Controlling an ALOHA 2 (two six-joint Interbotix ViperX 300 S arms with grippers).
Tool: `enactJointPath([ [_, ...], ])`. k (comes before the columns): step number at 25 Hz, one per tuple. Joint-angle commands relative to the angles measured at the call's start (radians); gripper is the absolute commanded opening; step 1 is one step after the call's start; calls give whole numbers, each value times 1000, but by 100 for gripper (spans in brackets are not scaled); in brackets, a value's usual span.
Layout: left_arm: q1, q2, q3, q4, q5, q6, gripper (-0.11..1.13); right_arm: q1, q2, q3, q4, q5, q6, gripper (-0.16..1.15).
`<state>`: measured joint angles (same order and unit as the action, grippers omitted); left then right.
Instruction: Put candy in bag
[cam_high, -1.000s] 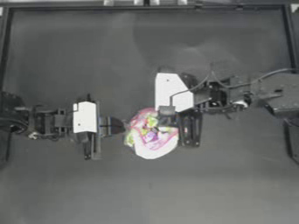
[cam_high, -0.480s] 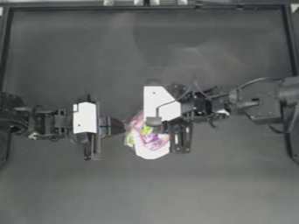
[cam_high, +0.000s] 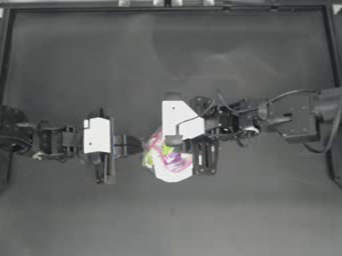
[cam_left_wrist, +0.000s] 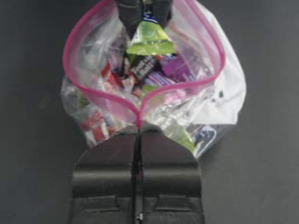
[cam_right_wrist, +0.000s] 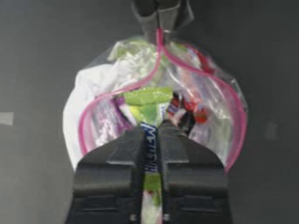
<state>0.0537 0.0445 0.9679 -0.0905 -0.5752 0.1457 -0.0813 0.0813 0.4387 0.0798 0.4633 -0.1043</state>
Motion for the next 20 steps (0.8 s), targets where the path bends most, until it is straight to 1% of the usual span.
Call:
enactJointPath([
  [1, -5, -23, -17, 0, -5, 2, 6, 2, -11, -20, 5, 0, 2, 66],
  [4, -3, -23, -17, 0, -6, 2, 6, 2, -9, -23, 8, 2, 2, 79],
  [6, -3, -23, -17, 0, -6, 2, 6, 2, -11, -28, 8, 2, 3, 82],
  [11, -3, -18, -17, 0, -6, 2, 6, 2, -35, -35, 8, 14, 3, 83],
  [20, -3, -23, -17, 0, -6, 2, 6, 2, -172, -2, 9, 8, 6, 83],
])
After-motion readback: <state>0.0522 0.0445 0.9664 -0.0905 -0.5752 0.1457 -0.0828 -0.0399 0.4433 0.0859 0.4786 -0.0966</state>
